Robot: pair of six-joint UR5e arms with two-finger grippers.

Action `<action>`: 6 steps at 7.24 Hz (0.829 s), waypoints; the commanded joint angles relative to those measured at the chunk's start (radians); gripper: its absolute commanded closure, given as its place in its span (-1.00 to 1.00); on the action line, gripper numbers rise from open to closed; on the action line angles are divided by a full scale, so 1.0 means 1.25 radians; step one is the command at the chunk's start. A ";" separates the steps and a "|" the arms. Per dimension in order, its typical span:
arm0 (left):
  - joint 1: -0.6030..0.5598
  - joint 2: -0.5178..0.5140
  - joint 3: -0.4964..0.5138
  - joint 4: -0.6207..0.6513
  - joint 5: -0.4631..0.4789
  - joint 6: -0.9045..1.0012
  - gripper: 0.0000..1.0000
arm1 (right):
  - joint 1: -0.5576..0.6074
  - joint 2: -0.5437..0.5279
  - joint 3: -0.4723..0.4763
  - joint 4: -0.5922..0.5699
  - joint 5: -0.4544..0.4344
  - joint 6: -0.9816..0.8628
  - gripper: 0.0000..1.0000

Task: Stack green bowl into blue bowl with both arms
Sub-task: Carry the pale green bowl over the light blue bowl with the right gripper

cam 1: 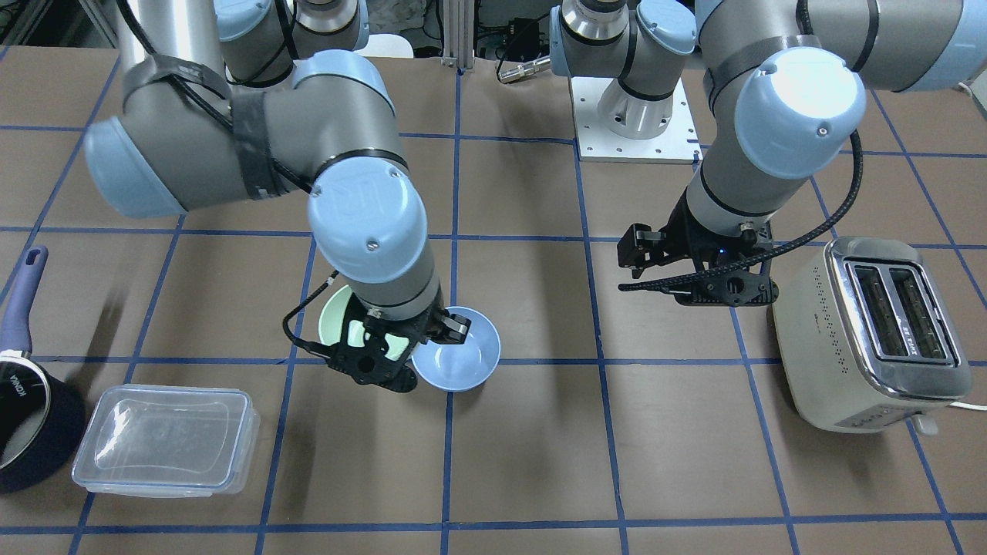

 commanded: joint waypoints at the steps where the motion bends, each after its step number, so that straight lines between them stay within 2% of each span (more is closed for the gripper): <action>1: -0.001 0.002 -0.014 0.003 -0.001 0.000 -1.00 | 0.050 0.059 -0.037 -0.001 0.001 0.053 1.00; 3: -0.001 0.002 -0.016 0.006 -0.001 0.000 -1.00 | 0.087 0.101 -0.037 -0.010 0.000 0.067 1.00; 6: 0.001 0.000 -0.017 0.007 -0.001 0.000 -1.00 | 0.099 0.107 -0.033 0.004 0.007 0.070 1.00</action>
